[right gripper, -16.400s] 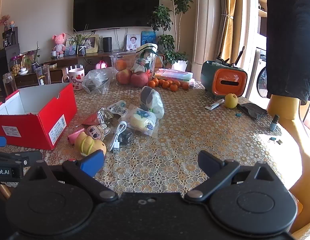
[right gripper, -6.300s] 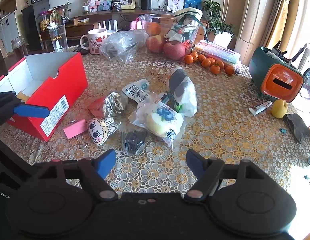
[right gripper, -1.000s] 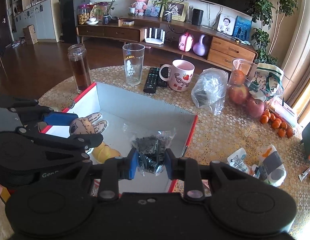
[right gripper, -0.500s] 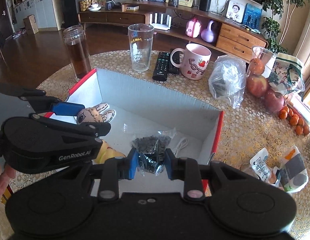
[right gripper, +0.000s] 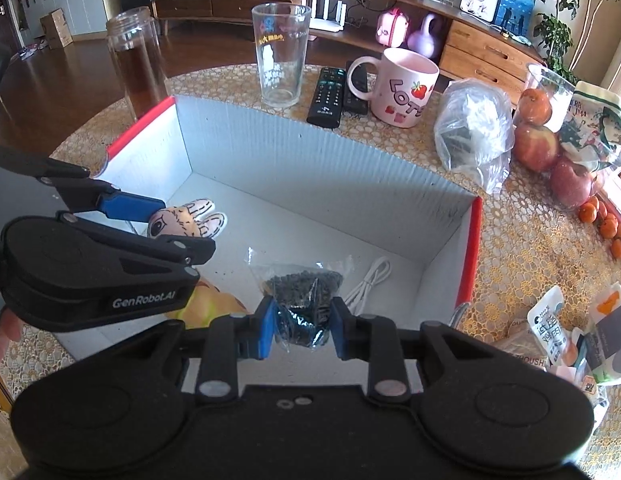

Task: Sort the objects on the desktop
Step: 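Lower both items into the box and open both grippers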

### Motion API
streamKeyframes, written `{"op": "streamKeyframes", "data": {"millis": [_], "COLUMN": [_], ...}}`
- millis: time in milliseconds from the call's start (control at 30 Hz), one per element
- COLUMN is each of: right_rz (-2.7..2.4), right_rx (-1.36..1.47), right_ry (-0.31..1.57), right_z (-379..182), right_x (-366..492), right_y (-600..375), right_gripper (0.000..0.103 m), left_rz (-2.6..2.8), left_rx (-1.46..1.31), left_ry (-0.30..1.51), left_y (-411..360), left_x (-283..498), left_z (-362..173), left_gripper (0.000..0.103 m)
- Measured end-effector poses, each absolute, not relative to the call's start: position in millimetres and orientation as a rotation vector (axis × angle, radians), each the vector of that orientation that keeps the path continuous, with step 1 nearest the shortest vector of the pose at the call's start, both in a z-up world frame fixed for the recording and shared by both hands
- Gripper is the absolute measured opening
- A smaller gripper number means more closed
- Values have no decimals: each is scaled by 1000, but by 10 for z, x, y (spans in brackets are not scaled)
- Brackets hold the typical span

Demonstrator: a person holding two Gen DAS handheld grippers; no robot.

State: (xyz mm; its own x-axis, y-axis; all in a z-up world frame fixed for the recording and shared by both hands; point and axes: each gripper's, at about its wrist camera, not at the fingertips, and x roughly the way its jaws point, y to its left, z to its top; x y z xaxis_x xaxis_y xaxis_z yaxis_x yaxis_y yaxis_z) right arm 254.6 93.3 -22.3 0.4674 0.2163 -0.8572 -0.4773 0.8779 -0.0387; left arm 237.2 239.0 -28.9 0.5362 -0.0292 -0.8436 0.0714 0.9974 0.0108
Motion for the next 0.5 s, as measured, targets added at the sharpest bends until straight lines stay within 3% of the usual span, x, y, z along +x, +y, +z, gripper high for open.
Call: {"op": "streamKeyframes", "data": {"millis": [500], "right_rz": [432], "right_rx": [-321], "right_ry": [1073], "right_z": [-531], "right_x": [2596], "right_y": [956], "right_gripper": [28], "left_rz": [-49], "left_rx": [72], "left_ry": [1078], "left_y": [2419], "left_x": [2681], "left_z": [-471], "left_gripper": [45]}}
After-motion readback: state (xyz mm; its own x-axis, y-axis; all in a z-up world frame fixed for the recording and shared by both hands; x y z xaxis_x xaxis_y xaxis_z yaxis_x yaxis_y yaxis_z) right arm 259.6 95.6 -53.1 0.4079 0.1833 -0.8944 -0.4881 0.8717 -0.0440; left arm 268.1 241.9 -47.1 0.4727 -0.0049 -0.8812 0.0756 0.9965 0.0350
